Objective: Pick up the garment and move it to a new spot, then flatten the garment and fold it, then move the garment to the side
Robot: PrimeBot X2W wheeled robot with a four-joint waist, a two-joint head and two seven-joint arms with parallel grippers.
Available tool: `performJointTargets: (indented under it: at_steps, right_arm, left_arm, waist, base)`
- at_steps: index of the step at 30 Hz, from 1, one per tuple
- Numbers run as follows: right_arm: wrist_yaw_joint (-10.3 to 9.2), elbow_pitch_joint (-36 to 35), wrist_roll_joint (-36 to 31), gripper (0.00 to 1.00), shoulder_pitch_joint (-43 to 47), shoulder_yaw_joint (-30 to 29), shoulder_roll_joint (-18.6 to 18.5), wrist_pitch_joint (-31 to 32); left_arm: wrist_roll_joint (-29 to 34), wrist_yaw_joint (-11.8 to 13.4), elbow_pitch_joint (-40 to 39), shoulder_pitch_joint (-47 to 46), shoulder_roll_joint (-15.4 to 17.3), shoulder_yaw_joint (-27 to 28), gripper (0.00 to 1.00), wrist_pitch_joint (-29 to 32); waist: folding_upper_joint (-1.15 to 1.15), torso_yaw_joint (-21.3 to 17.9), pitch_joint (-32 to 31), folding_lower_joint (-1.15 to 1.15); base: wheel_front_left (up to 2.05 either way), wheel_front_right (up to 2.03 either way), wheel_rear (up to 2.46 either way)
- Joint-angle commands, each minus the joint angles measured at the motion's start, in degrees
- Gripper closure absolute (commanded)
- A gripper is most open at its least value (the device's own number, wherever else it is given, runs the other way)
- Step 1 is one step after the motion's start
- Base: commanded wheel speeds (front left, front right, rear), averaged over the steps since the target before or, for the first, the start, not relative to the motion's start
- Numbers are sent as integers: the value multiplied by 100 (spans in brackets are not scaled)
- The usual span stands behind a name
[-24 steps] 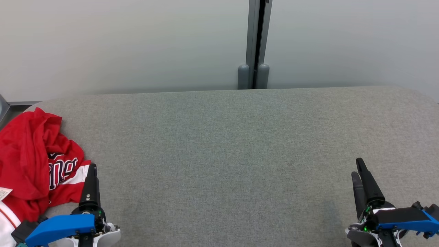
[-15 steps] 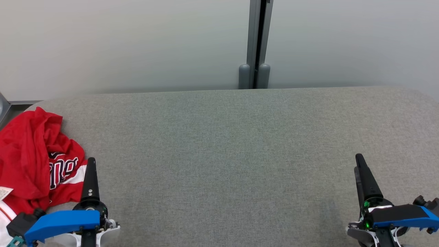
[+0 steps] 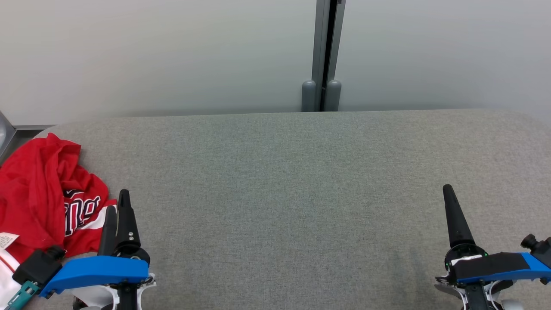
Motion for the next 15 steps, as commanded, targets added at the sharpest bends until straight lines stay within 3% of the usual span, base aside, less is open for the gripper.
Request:
performJointTargets:
  at_steps: [1, 15]
  right_arm:
    - [8, -131, -240, 0, 20, 17, -40, -68]
    - [10, -221, -1526, 0, 37, 117, -50, -316]
  left_arm:
    - [304, 31, -124, -111, 53, -64, 0, -67]
    - [1730, 196, -133, -144, 59, -238, 0, -317]
  waist:
    - [0, 5, 3, 0]
    - [0, 22, 11, 0]
  base:
    - [0, 0, 0]
    - [0, 0, 0]
